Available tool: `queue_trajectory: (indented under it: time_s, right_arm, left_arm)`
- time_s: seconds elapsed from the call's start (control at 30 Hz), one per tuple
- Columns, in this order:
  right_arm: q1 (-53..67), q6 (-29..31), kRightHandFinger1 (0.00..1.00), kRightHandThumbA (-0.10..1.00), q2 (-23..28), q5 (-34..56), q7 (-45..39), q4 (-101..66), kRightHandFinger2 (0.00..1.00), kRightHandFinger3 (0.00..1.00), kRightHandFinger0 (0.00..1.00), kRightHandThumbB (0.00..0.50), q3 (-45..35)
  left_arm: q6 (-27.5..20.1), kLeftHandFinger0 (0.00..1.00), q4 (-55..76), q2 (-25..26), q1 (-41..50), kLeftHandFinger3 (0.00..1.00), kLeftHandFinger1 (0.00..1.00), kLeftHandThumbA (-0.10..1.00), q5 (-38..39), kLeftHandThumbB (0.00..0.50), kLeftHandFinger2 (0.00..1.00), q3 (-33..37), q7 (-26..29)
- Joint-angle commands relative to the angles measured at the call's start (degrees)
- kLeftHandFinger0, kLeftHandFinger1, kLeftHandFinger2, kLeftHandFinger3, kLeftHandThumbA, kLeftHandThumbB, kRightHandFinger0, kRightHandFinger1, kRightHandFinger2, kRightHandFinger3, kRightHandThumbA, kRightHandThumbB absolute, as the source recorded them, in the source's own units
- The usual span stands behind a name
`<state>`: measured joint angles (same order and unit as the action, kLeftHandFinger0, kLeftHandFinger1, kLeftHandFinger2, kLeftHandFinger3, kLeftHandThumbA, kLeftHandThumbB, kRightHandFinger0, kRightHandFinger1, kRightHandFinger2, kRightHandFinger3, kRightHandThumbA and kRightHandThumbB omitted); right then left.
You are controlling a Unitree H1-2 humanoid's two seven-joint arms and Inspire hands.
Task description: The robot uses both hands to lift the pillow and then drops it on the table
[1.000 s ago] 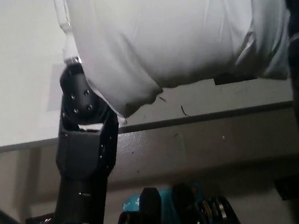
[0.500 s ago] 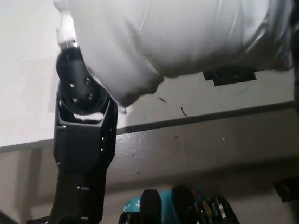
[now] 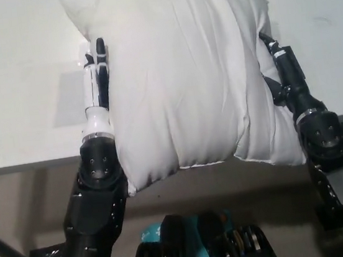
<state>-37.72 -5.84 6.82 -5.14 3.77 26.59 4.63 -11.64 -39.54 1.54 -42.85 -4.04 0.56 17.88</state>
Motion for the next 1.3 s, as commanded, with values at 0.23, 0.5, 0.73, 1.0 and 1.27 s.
queue_trajectory:
  time_s: [0.23,0.5,0.73,1.0,1.27]
  right_arm:
    - [-2.8,7.3,1.00,1.00,1.6,-0.5,-4.5,2.8,1.00,1.00,1.00,0.313,1.4]
    - [0.2,4.3,1.00,1.00,6.7,-0.6,-4.8,-5.7,1.00,1.00,1.00,0.324,-0.5]
    - [9.0,2.8,1.00,1.00,13.8,-1.2,-4.9,-20.3,1.00,1.00,1.00,0.338,-3.8]
    - [22.9,5.1,1.00,1.00,17.4,0.4,-4.5,-38.9,1.00,1.00,1.00,0.303,-9.9]
    - [37.1,15.0,1.00,1.00,13.6,-7.1,-2.2,-43.0,1.00,1.00,1.00,0.223,-7.7]
  left_arm:
    - [-4.0,1.00,6.7,6.3,1.2,1.00,1.00,1.00,-6.6,0.109,1.00,5.1,-3.4]
    - [-3.5,1.00,12.1,11.5,4.7,1.00,1.00,1.00,-11.5,0.125,1.00,5.8,-1.7]
    - [-7.0,1.00,13.3,16.0,8.5,1.00,1.00,1.00,-9.6,0.178,1.00,0.5,-0.2]
    - [-10.3,1.00,29.8,14.2,22.2,1.00,1.00,1.00,-4.6,0.136,1.00,-4.1,-2.5]
    - [-10.3,1.00,44.6,7.9,39.9,1.00,1.00,1.00,-0.8,0.176,1.00,-1.3,-6.2]
